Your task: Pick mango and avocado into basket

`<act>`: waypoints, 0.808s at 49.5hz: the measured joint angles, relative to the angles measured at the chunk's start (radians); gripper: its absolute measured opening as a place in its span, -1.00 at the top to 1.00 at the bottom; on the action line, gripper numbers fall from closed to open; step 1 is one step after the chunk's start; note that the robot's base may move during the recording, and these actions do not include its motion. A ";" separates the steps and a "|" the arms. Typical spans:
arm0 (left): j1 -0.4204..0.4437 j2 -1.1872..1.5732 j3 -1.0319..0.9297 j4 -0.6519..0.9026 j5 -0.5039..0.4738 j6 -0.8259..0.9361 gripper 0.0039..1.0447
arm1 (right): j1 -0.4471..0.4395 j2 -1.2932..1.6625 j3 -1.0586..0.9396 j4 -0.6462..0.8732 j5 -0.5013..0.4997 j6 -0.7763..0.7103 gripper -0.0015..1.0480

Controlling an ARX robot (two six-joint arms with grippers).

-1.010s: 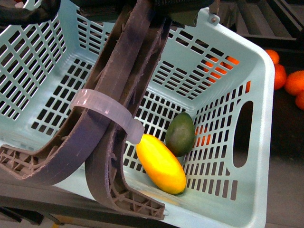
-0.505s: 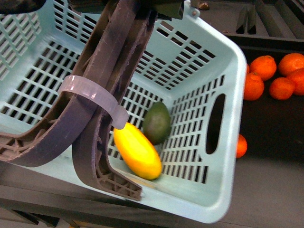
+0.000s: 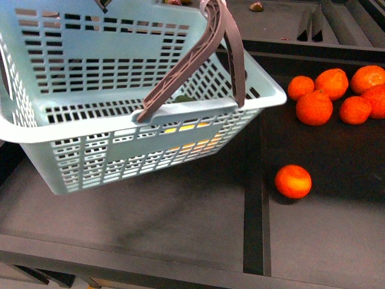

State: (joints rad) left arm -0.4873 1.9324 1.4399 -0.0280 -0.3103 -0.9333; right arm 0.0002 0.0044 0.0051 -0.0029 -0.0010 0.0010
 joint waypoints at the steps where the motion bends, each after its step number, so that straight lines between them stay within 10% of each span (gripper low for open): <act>1: 0.013 0.030 0.033 -0.004 -0.005 -0.059 0.87 | 0.000 0.000 0.000 0.000 0.000 0.000 -0.85; 19: 0.112 0.311 0.305 0.000 -0.011 -0.663 0.87 | 0.000 0.000 0.000 0.000 0.000 0.000 -0.85; 40: 0.214 0.518 0.459 0.075 -0.101 -0.699 0.87 | 0.000 0.000 0.000 0.000 0.000 0.000 -0.85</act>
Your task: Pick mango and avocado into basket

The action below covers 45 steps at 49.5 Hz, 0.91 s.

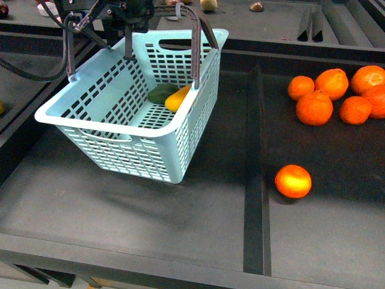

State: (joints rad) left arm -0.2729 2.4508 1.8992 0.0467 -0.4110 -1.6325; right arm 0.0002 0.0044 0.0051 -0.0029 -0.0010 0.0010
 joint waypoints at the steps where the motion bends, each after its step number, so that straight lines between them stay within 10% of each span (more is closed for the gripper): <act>1: 0.003 0.001 -0.001 0.004 -0.002 0.000 0.87 | 0.000 0.000 0.000 0.000 0.000 0.000 -0.85; 28: 0.007 -0.024 -0.059 -0.006 -0.010 0.103 0.87 | 0.000 0.000 0.000 0.000 0.000 0.000 -0.85; 45: -0.042 -0.332 -0.433 -0.079 -0.027 0.020 -0.65 | 0.000 0.000 0.000 0.000 0.000 0.000 -0.85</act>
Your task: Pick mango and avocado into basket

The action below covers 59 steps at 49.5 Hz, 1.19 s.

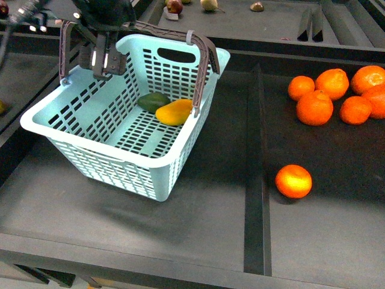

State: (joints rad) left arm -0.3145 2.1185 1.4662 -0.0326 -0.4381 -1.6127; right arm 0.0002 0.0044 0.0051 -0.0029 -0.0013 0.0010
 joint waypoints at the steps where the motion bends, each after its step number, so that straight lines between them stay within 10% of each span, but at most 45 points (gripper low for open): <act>1: -0.001 -0.029 -0.021 -0.011 0.000 -0.006 -0.72 | 0.000 0.000 0.000 0.000 0.000 0.000 -0.85; 15: 0.063 -0.508 -0.325 -0.143 0.003 0.096 -0.87 | 0.000 0.000 0.000 0.000 0.000 0.000 -0.85; 28: 0.175 -1.120 -0.607 -0.112 -0.057 0.613 -0.87 | 0.000 0.000 0.000 0.000 0.000 0.000 -0.85; 43: -0.087 -1.465 -0.843 -0.206 -0.269 1.035 -0.87 | 0.000 0.000 0.000 0.000 0.000 0.000 -0.85; 59: -0.104 -1.465 -0.844 -0.206 -0.277 1.046 -0.87 | 0.000 0.000 0.000 0.000 0.000 0.000 -0.85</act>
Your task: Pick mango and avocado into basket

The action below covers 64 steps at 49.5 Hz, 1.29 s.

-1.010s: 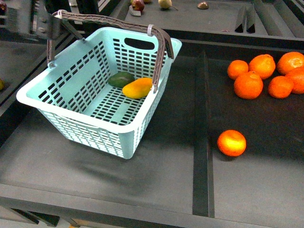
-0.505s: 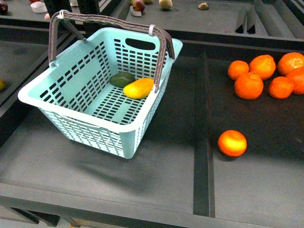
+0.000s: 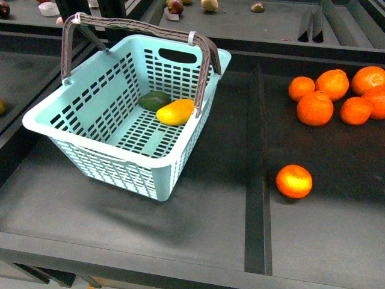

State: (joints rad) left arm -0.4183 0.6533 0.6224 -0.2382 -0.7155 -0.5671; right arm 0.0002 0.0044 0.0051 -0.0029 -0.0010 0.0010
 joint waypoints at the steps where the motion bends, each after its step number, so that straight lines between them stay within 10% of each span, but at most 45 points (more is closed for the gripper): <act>1: 0.000 0.000 0.000 0.000 0.000 0.000 -0.87 | 0.000 0.000 0.000 0.000 0.000 0.000 -0.85; 9: 0.151 -0.157 -0.237 0.353 0.454 0.427 -0.18 | 0.000 0.000 0.000 0.000 0.000 0.000 -0.85; 22: 0.277 -0.290 -0.419 0.391 0.583 0.548 0.93 | 0.000 0.000 0.000 0.000 0.000 0.000 -0.85; 29: 0.412 -0.358 -0.487 0.393 0.701 0.555 0.95 | 0.000 0.000 0.000 0.000 0.000 0.000 -0.85; 64: 0.416 -0.649 -0.604 0.237 0.715 0.560 0.95 | 0.000 0.000 0.000 0.000 0.000 0.000 -0.85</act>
State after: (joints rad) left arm -0.0025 0.0044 0.0185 -0.0013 -0.0002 -0.0071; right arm 0.0002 0.0044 0.0051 -0.0029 -0.0010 0.0010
